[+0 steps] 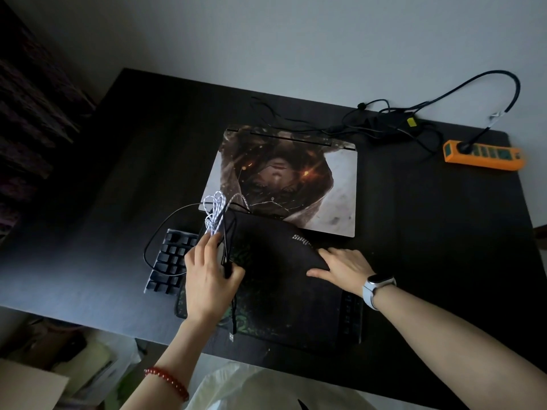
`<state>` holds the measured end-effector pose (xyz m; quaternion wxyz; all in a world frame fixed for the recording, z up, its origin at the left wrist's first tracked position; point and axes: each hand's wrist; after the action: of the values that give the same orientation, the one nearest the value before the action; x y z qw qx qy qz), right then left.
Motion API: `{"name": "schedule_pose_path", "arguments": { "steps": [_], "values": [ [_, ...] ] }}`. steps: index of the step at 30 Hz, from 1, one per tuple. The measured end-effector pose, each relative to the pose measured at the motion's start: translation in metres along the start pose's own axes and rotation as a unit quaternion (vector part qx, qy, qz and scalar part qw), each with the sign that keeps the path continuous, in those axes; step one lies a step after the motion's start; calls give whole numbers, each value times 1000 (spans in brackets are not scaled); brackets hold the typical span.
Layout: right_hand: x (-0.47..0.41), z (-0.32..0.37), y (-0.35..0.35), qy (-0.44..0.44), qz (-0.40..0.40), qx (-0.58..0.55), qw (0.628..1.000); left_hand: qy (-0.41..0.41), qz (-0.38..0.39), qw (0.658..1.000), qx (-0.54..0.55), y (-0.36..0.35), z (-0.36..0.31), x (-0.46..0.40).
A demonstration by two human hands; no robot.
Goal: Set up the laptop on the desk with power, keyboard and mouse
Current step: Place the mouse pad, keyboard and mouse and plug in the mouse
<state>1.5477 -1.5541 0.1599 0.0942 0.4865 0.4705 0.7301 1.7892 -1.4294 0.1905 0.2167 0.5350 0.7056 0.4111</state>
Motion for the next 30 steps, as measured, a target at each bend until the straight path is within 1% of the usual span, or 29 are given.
{"name": "schedule_pose_path", "arguments": {
  "steps": [3,6,7,8,9,10,11,12,13,14,15,16,17,18,19,21,22,23,24,25,27,30],
  "values": [
    [5,6,4,-22,10,-10,1000,-1,7,1000,6,-1,1,1],
    [14,13,7,-41,-5,-39,998,-4,11,1000,17,-2,2,1],
    [18,17,7,-42,-21,-72,996,-5,11,1000,22,-2,3,2],
    [24,22,8,-39,-48,-138,988,-5,12,1000,28,-2,4,2],
    [29,27,8,-33,-86,-236,967,-5,14,999,33,-2,5,2],
    [31,32,8,-32,-133,-341,930,-6,15,999,38,-2,6,2],
    [32,35,10,-48,-175,-431,884,-9,19,999,41,-2,6,2],
    [30,36,13,-82,-194,-506,837,-12,24,999,43,-3,6,1],
    [28,35,17,-126,-189,-577,785,-13,32,998,44,-4,5,1],
    [26,35,20,-163,-176,-646,725,-16,43,998,45,-5,4,0],
    [25,35,23,-183,-165,-703,667,-19,52,997,46,-7,3,0],
    [25,35,24,-194,-160,-735,629,-21,59,997,48,-9,2,0],
    [26,37,25,-206,-157,-741,620,-22,66,996,51,-11,0,-1],
    [28,41,27,-216,-152,-725,636,-22,73,996,52,-12,-2,-1],
    [32,46,27,-224,-149,-689,673,-21,79,995,52,-15,-5,-1],
    [39,52,27,-236,-162,-558,779,-17,88,995,50,-18,-9,-1],
    [44,53,26,-241,-181,-482,823,-16,93,994,48,-20,-12,-2],
    [50,53,25,-243,-206,-422,849,-16,99,994,47,-21,-15,-2],
    [56,51,23,-247,-234,-385,858,-20,105,993,44,-23,-18,-3],
    [62,47,22,-254,-261,-372,854,-22,111,993,40,-25,-22,-4],
    [74,33,19,-279,-309,-378,827,-17,128,991,30,-30,-30,-7],
    [91,9,13,-328,-347,-378,794,10,163,987,-5,-40,-42,-12]
  ]
}}
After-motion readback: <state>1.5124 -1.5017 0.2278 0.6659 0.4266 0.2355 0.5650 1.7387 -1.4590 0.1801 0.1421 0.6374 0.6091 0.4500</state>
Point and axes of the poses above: each hand's wrist, its own x-axis away from the middle knuckle, its own y-axis out of the back of the hand, z = x × y, and after that the axes turned 15 degrees about z, right-handed
